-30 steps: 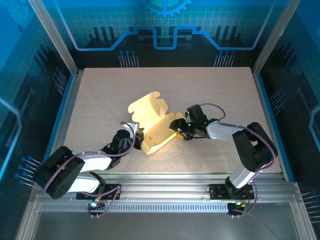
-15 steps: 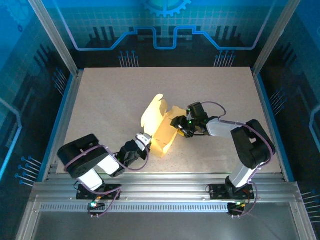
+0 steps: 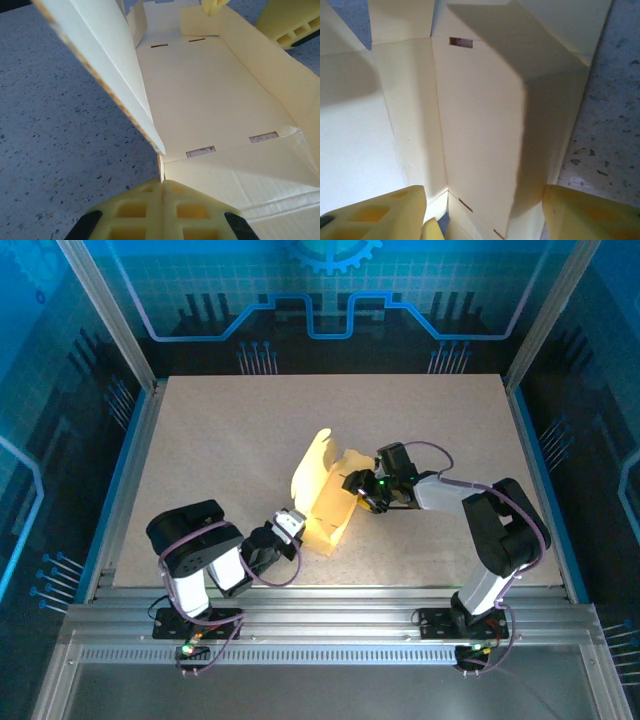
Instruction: Fold the paper box
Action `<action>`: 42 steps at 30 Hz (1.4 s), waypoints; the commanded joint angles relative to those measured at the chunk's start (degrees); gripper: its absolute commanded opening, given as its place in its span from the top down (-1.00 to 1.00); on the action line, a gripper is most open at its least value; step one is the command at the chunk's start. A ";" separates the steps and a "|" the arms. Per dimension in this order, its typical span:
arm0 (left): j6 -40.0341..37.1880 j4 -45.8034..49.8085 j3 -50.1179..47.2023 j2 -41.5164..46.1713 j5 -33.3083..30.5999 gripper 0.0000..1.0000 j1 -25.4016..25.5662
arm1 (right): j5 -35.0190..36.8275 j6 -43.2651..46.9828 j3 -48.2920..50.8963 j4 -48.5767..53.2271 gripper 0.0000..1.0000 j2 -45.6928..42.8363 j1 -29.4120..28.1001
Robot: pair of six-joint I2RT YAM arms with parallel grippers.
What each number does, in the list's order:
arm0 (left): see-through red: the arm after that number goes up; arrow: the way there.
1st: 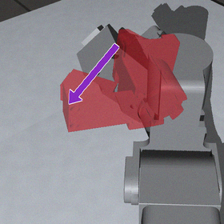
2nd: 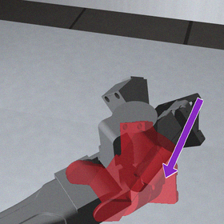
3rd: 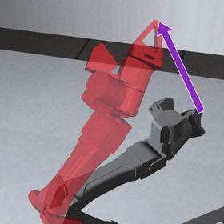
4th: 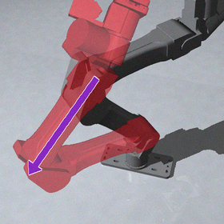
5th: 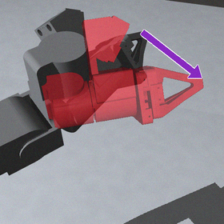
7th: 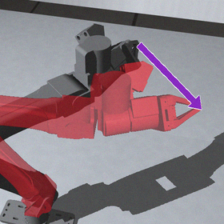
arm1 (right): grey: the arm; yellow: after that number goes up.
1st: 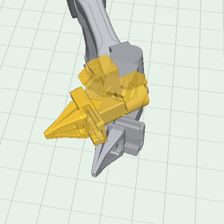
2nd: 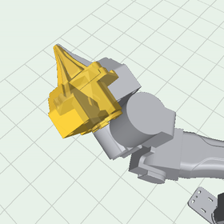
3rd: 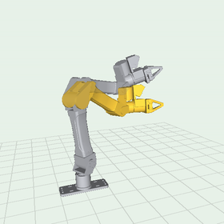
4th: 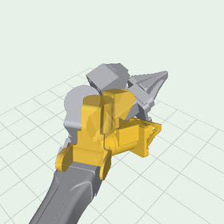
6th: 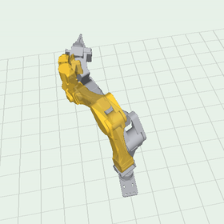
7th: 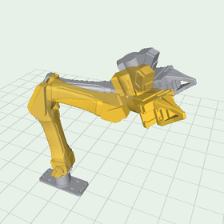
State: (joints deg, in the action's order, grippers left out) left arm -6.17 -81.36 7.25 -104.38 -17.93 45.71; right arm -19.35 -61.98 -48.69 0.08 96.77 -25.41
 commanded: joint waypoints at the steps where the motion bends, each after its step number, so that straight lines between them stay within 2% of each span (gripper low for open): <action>1: -0.68 1.12 0.58 -1.55 0.58 1.00 0.87 | 0.78 3.00 -1.38 3.88 -0.37 -0.95 0.66; 6: -0.86 1.12 0.93 -1.86 0.09 1.00 0.87 | 1.26 4.69 -1.37 5.14 -0.51 -2.67 2.11; 15: -1.47 2.68 1.40 -1.31 -0.52 1.00 0.91 | 2.72 9.13 -1.36 9.87 -0.56 -5.83 5.79; 22: -2.44 9.08 3.34 1.56 -0.22 1.00 0.94 | 4.90 21.15 -4.38 14.31 -0.51 -8.90 12.58; 25: -2.28 8.51 3.62 0.34 -0.54 1.00 0.87 | 0.73 28.30 -5.46 12.37 -0.51 -7.42 16.22; 28: -2.02 5.93 3.53 -1.70 -0.34 1.00 0.93 | -11.40 34.89 -7.43 7.34 -0.52 -2.82 19.93; 30: -1.82 4.63 3.41 -2.57 -0.03 1.00 0.87 | -16.18 38.60 -10.65 8.02 -0.47 1.46 21.31; 34: -1.90 4.36 3.22 -2.37 -0.06 1.00 0.78 | -20.19 46.90 -18.58 16.15 -0.48 9.34 21.41; 42: -1.91 4.63 3.30 -2.51 -0.12 1.00 0.78 | -24.14 51.51 -27.06 23.50 -0.52 18.51 21.46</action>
State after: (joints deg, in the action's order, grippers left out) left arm -7.55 -78.76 10.79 -105.41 -18.22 46.04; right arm -39.35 -14.52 -72.49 18.15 112.86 -4.10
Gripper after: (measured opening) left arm 0.052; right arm 0.757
